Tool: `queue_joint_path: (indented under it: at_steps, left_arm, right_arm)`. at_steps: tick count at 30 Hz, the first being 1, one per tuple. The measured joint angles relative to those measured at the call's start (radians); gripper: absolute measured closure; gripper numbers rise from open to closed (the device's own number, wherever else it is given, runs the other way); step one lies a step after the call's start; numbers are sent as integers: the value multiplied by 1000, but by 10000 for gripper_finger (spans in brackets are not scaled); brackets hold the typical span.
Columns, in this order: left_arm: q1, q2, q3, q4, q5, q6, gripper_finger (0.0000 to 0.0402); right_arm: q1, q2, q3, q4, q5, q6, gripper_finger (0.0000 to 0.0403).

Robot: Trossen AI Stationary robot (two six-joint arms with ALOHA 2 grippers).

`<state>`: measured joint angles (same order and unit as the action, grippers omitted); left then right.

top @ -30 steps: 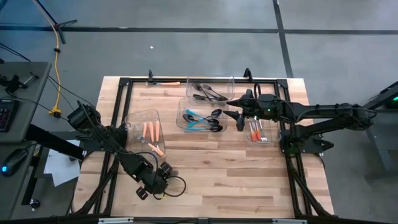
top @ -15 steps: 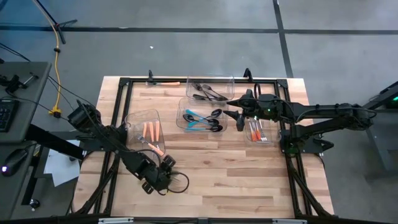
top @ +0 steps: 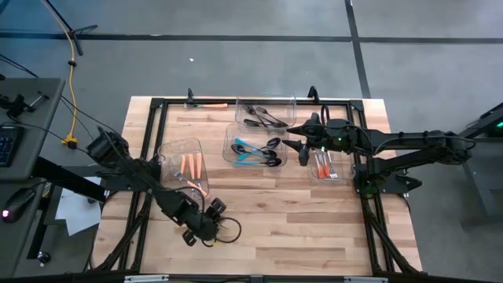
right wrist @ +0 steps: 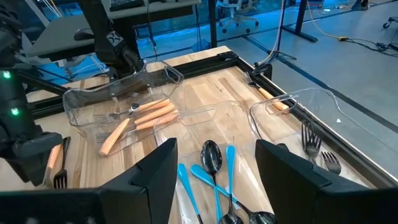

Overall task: Sort silverware by color (type)
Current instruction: Put the light orange fork into the bottom left transparent bin

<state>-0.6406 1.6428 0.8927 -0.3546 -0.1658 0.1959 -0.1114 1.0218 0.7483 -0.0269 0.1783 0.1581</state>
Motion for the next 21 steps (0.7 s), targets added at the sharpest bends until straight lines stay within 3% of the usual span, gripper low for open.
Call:
queue_joint_path:
  at_steps: [9,14,21]
  left_arm:
    - [28,23,-15,61,12,0,229]
    - [28,24,-15,62,105,-1,229]
    - [28,53,-14,70,130,-4,229]
  right_arm:
    - [0,0,0,-10,-3,0,201]
    - [0,0,0,-14,-3,-1,201]
    - [0,0,0,-19,-3,-1,201]
